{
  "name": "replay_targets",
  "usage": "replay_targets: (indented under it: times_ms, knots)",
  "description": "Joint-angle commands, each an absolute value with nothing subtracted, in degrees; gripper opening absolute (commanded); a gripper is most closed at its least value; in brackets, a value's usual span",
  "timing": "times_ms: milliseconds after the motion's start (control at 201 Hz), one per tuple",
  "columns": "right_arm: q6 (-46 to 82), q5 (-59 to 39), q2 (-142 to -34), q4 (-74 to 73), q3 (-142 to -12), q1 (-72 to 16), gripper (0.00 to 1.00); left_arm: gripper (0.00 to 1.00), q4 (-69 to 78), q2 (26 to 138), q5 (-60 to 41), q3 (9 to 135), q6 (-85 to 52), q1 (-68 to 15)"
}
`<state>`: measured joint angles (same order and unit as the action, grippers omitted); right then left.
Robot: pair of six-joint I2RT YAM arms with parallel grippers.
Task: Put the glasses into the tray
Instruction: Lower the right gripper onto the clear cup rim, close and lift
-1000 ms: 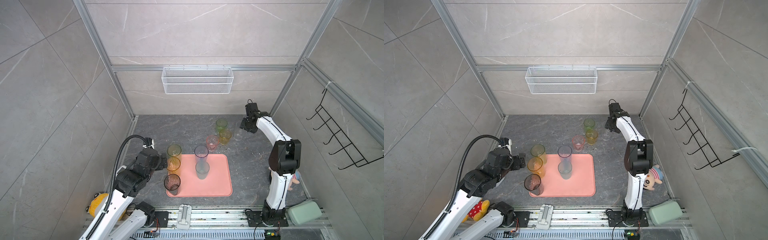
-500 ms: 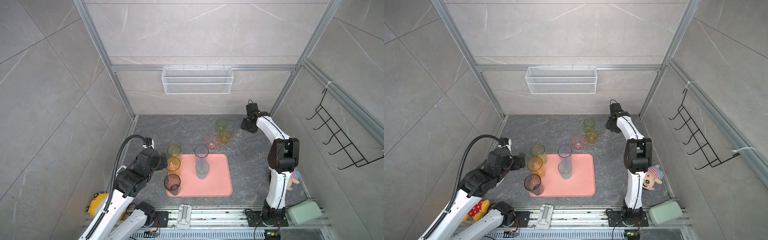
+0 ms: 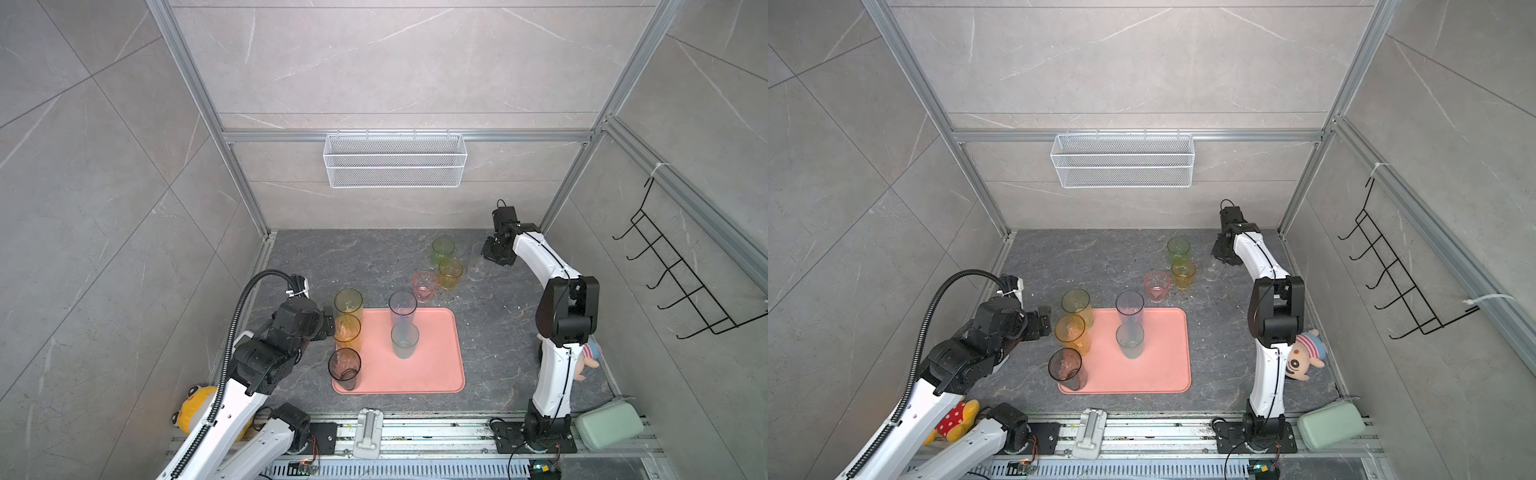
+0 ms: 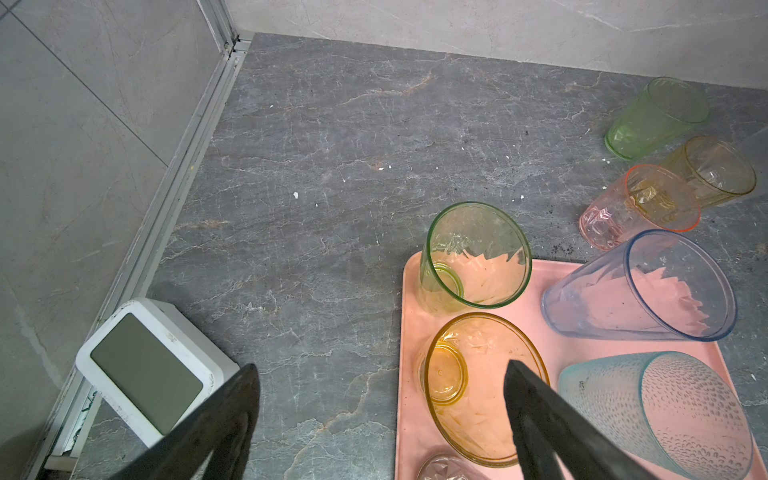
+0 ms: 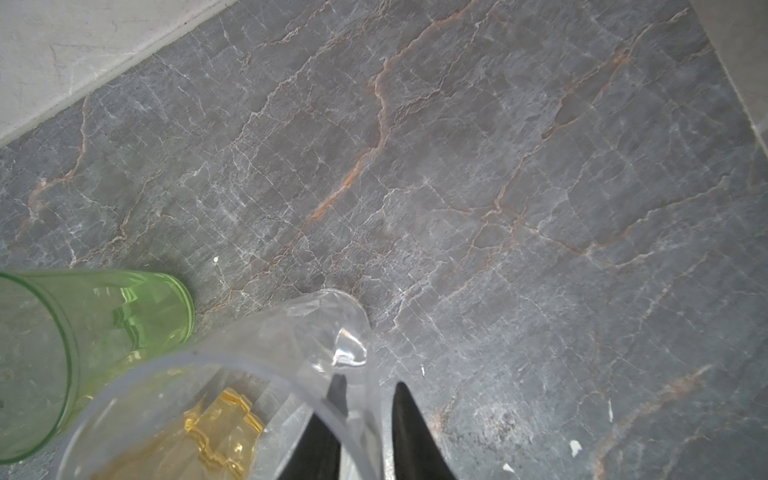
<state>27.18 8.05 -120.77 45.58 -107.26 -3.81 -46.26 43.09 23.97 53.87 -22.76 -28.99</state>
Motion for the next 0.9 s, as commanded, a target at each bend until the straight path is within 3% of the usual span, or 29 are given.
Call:
replay_targets:
  times_ms: [0,702,896]
  knots:
    - [26.8,7.6,-120.5,47.3,-107.8,-3.7,0.21,0.92,-46.3,42.9,25.4,54.1,-23.6,-29.3]
    - [25.8,6.8,-111.4,46.5,-100.9,-3.6,0.0,0.92,-46.4,42.5,25.4,54.2,-23.6,-29.5]
    - [25.5,4.0,-105.4,46.8,-97.1,-3.8,0.0,0.92,-46.5,42.4,25.4,54.2,-23.6,-29.6]
